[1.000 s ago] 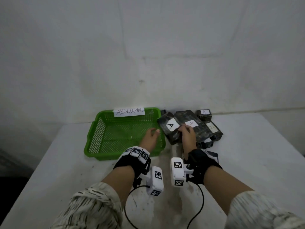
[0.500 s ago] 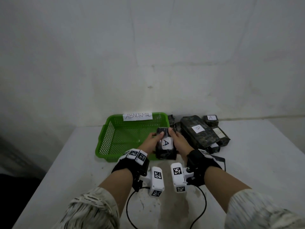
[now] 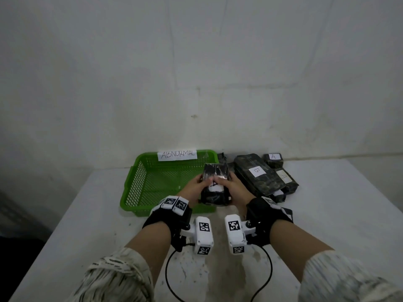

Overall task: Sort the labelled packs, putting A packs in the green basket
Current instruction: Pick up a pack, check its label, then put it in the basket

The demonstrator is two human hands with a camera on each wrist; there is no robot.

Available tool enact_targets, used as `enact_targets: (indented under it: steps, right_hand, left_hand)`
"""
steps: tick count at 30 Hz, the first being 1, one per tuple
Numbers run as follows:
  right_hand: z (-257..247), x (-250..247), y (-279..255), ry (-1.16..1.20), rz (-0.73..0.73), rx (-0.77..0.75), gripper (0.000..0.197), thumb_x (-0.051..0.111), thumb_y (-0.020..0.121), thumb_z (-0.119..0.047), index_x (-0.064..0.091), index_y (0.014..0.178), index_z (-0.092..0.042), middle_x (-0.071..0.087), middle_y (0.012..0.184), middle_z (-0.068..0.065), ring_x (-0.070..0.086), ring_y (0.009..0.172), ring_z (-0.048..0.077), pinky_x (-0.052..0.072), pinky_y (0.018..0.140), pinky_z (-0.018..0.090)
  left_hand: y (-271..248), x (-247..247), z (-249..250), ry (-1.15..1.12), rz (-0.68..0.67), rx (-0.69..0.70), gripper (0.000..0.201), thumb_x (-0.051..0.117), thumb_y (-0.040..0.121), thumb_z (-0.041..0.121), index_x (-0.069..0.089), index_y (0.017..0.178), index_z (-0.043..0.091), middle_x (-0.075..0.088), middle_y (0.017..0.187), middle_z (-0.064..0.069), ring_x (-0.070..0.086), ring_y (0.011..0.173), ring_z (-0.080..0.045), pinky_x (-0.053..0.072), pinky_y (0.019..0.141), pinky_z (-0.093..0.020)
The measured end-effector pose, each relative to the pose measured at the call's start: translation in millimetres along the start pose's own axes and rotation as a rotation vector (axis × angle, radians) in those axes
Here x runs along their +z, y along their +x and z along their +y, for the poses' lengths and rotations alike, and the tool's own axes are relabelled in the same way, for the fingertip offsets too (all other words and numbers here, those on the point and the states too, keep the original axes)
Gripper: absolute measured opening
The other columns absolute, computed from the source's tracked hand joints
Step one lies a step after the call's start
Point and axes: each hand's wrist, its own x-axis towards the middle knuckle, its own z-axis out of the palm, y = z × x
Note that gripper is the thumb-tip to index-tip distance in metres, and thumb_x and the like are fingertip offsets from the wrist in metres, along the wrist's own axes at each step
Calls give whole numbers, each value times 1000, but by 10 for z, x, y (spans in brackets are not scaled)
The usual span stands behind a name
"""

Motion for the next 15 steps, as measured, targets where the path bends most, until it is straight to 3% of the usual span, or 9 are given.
enact_targets:
  steps: [2,4,6,9,12,15]
  right_hand:
    - [24,-2,20,35,5,14,24,61,92,-15,53,114,-19,66,110,7,65,94,20,54,86,40]
    - [33,-9,9,36,-26,40,34,63,90,-16,50,122,-18,65,117,9,65,101,24,53,89,44]
    - [41,-16,-4,-2,-61,52,49,68,86,-9,46,128,-18,65,119,9,64,106,26,52,93,45]
    - [61,-23,5,-31,-90,53,66,68,79,7,41,135,-16,62,125,13,62,112,29,51,94,42]
    - [49,-56,26,9,-60,48,64,67,80,9,42,136,-10,62,124,15,62,110,30,54,90,41]
    - [24,-95,6,30,-47,46,60,65,82,8,43,134,-10,64,119,12,64,102,26,57,78,35]
  left_hand:
    - [-18,-50,-21,31,-31,-22,38,49,96,20,44,133,11,57,113,-14,59,85,-21,54,66,-33]
    - [-25,-87,-46,53,-36,-8,39,48,96,20,44,133,11,55,116,-15,60,84,-21,54,64,-31]
    - [-27,-103,-52,36,-13,10,40,50,95,22,45,133,11,56,120,-17,61,85,-23,55,63,-30]
    - [-23,-97,-47,-4,33,11,43,53,94,23,45,134,13,56,125,-17,58,98,-30,53,76,-39]
    - [-8,-87,-60,-88,8,-21,47,54,92,11,43,137,10,55,128,-19,57,106,-32,51,87,-43]
    - [-14,-55,-61,-110,-24,-11,50,50,91,-3,41,138,9,52,129,-19,56,105,-31,50,88,-41]
